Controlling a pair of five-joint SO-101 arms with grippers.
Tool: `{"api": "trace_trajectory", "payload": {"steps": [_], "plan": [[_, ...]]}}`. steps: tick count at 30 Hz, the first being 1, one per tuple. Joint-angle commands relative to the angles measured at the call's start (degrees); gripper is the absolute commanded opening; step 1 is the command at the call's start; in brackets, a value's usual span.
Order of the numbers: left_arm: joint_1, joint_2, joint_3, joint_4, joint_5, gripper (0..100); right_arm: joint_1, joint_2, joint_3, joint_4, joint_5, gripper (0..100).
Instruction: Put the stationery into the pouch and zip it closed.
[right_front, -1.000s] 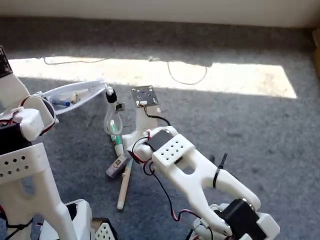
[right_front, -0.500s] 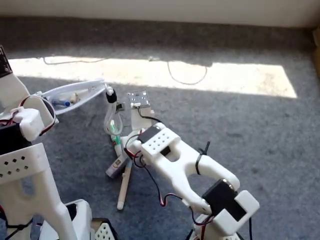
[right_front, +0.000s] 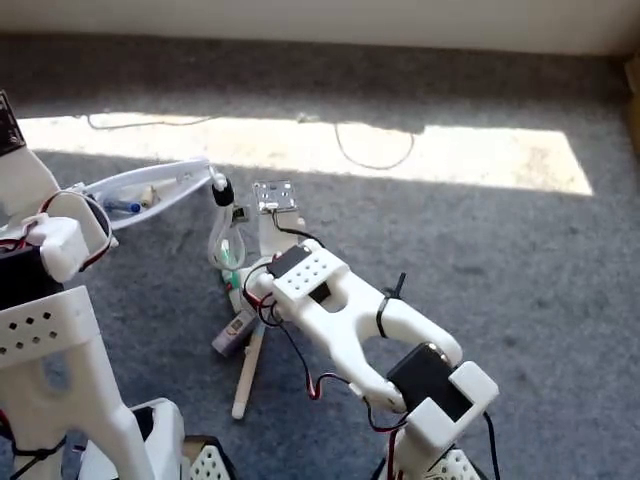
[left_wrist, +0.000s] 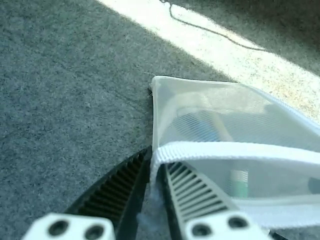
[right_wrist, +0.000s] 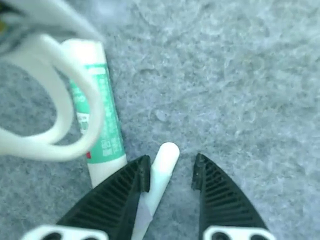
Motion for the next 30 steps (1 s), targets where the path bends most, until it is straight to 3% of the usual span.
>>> {"api": "trace_trajectory", "payload": {"steps": [1, 14, 20, 25, 30], "plan": [[-0.75, -0.57, -1.45, -0.18, 0.00, 1, 0.75, -0.48, -2.24, 3.56, 1.76, 6.3], [-0.75, -0.57, -1.45, -0.09, 0.00, 1, 10.15, -0.84, -1.80, 4.26, 18.46, 1.1], [-0.75, -0.57, -1.45, -0.09, 0.00, 1, 13.67, -1.71, -4.26, 12.53, 27.16, 1.5], [-0.75, -0.57, -1.45, -0.09, 0.00, 1, 15.08, -6.11, -5.85, 12.97, 27.78, 2.7], [-0.57, -0.57, -1.45, -0.09, 0.00, 1, 14.90, -7.34, -4.79, 16.04, 27.78, 12.5]]}}
